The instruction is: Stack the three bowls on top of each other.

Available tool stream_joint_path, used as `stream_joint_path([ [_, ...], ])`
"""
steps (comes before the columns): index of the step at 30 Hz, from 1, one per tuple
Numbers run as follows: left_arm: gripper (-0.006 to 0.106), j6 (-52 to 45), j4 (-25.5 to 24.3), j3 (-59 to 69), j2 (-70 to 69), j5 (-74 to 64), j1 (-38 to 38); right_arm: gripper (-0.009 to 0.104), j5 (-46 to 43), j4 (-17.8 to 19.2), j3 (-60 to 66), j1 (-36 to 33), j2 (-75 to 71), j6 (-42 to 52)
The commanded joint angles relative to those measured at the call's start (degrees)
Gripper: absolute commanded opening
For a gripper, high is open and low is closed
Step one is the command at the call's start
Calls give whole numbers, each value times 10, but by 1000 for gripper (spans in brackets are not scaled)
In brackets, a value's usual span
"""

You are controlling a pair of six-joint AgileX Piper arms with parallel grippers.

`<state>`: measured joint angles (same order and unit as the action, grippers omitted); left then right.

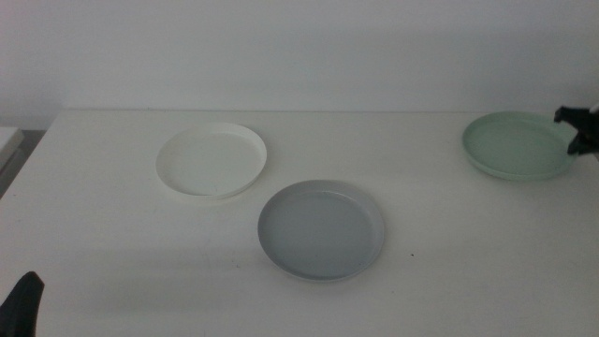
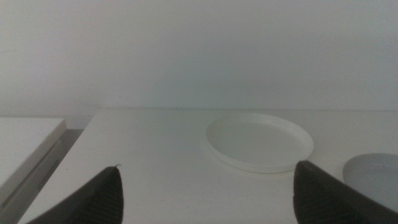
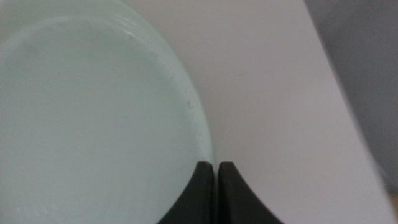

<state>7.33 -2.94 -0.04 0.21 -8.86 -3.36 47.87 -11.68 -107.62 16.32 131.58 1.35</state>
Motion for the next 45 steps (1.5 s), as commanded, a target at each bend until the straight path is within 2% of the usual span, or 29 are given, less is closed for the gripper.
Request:
stream_joint_path([
  [1, 94, 0, 0, 0, -2, 6, -1, -2, -2, -50, 38, -19, -65, 41],
  [3, 94, 0, 0, 0, -2, 6, -1, -2, -45, -116, 126, -53, -125, 94],
  [4, 94, 0, 0, 0, -2, 6, -1, -2, -79, -138, 178, -78, -160, 113],
  [5, 94, 0, -1, 0, -2, 6, -1, -2, -110, -145, 219, -101, -188, 118],
  [8, 94, 0, -14, 0, -2, 6, -1, -2, -191, -145, 335, -191, -276, 120],
  [11, 94, 0, -16, 0, -2, 6, -1, -2, -203, -146, 379, -274, -316, 95],
  [16, 94, 0, -16, 0, -2, 6, -1, -2, -198, -130, 383, -358, -311, 51],
  [21, 94, 0, -16, 0, -2, 6, -1, -2, -208, -129, 383, -392, -282, 35],
  [33, 94, 2, -16, 0, -2, 6, -1, -1, -232, -140, 384, -392, -225, 36],
  [36, 94, 1, -16, 0, -2, 6, -1, 8, -235, -140, 385, -392, -225, 36],
  [42, 94, 0, -16, 0, -2, 6, -1, 52, -211, -137, 382, -392, -234, 38],
  [45, 94, 1, -16, 0, -2, 6, -1, 69, -163, -110, 361, -389, -269, 54],
])
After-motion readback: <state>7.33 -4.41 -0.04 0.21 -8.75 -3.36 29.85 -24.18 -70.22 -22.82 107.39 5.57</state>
